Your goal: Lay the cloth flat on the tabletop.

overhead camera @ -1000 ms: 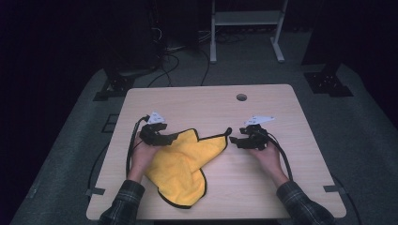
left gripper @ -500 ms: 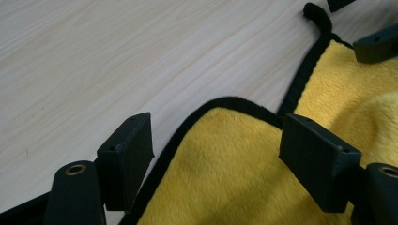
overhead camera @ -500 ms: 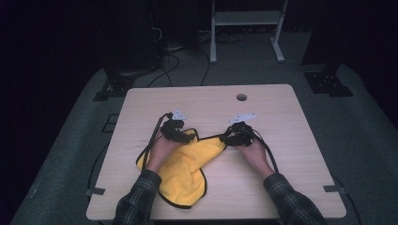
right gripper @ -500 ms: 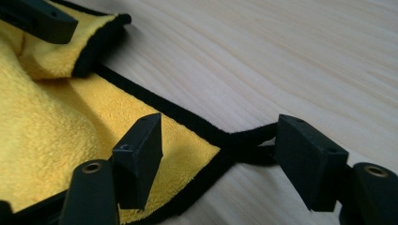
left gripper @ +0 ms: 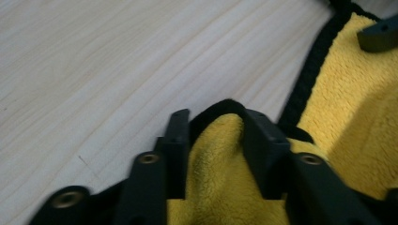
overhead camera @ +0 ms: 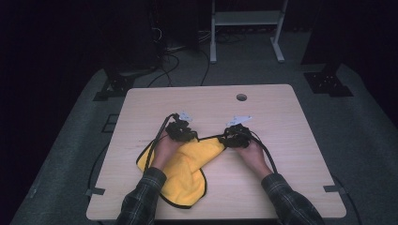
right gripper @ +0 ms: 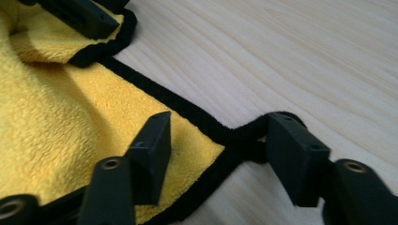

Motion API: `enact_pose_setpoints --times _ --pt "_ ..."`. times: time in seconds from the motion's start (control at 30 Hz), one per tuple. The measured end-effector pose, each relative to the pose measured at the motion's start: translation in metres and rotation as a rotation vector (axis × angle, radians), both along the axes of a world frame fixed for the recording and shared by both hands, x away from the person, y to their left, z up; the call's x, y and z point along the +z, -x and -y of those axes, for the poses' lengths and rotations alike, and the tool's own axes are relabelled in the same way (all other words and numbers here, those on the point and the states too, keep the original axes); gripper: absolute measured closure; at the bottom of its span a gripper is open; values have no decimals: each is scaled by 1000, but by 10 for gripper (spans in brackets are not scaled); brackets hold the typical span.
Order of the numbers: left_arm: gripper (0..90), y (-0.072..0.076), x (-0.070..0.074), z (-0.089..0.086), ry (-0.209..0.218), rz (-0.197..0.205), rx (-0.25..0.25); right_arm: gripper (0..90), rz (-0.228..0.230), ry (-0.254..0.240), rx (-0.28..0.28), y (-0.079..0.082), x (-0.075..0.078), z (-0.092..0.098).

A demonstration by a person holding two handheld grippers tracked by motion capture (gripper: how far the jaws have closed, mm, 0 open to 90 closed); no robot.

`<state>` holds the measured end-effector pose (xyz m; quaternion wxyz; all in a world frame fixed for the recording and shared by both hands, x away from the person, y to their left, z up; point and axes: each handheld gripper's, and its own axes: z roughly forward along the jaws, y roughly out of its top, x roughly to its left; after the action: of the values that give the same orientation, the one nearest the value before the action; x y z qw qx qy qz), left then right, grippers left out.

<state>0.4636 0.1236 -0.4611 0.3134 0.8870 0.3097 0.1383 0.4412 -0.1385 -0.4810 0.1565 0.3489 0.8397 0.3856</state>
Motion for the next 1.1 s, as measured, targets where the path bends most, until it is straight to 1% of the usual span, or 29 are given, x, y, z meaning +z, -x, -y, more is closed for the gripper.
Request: enact_pose_setpoints --times 0.07,0.1,0.13,0.17,0.2,0.23,0.27,0.33,0.37,0.4,0.43,0.47,0.53,0.57,0.6,0.63,0.67,0.73,0.77,0.8,0.83,0.87,0.9,0.93,0.97,1.0,1.03,1.07,1.1 --pt "806 3 2 -4 9 -18 3 613 0 -2 14 2 1 1" --pt "820 3 2 -4 9 -18 3 613 0 -2 14 2 1 1" --pt "829 4 4 -8 14 -19 4 701 -7 -1 23 4 2 2" --pt "833 4 4 -8 14 -19 4 701 -7 -1 23 4 2 2" --pt "837 6 7 -14 25 -12 18 756 -13 5 28 4 3 4" --pt "838 6 7 -14 25 -12 18 770 -21 3 23 5 3 6" --pt "838 8 11 -21 52 3 35 778 -29 2 22 4 4 7" --pt "842 9 19 -32 77 25 61 787 -34 2 13 4 6 11" --pt "843 9 19 -32 77 25 61 787 -34 2 13 4 6 11" --pt "843 11 27 -44 109 49 91 791 -26 5 -7 4 10 18" --pt "843 13 30 -49 119 62 105 791 -22 -1 -18 3 12 23" --pt "845 13 30 -49 119 62 105 791 -22 -1 -18 3 12 23" --pt "847 16 37 -66 140 78 133 793 -12 -11 -54 3 19 36" --pt "847 16 37 -66 140 78 133 793 -12 -11 -54 3 19 36" --pt "847 17 39 -74 177 72 141 793 -11 -28 -71 3 23 45" --pt "847 17 39 -74 177 72 141 793 -11 -28 -71 3 23 45" --pt "847 18 40 -78 211 73 133 793 -7 -51 -78 4 27 52" --pt "847 20 42 -75 219 95 120 794 10 -55 -81 5 32 56" --pt "847 20 42 -75 219 95 120 794 10 -55 -81 5 32 56" --pt "850 22 45 -74 223 112 113 795 33 -57 -89 8 38 58" --pt "850 24 51 -71 242 143 104 796 39 -58 -92 8 41 60" --pt "849 25 53 -69 256 155 93 796 49 -63 -96 9 44 63" --pt "842 25 53 -69 256 155 93 796 49 -63 -96 9 44 63" --pt "785 26 56 -62 252 166 82 797 57 -51 -114 10 48 68" --pt "754 26 56 -62 252 166 82 798 64 -37 -131 10 50 72" --pt "715 27 56 -59 238 180 75 797 69 -27 -147 11 50 78" --pt "715 28 56 -57 240 185 74 797 69 -27 -147 11 50 78" --pt "677 28 56 -56 242 186 70 797 66 -30 -176 10 49 92" --pt "667 28 56 -56 242 186 70 797 66 -30 -176 10 49 92"
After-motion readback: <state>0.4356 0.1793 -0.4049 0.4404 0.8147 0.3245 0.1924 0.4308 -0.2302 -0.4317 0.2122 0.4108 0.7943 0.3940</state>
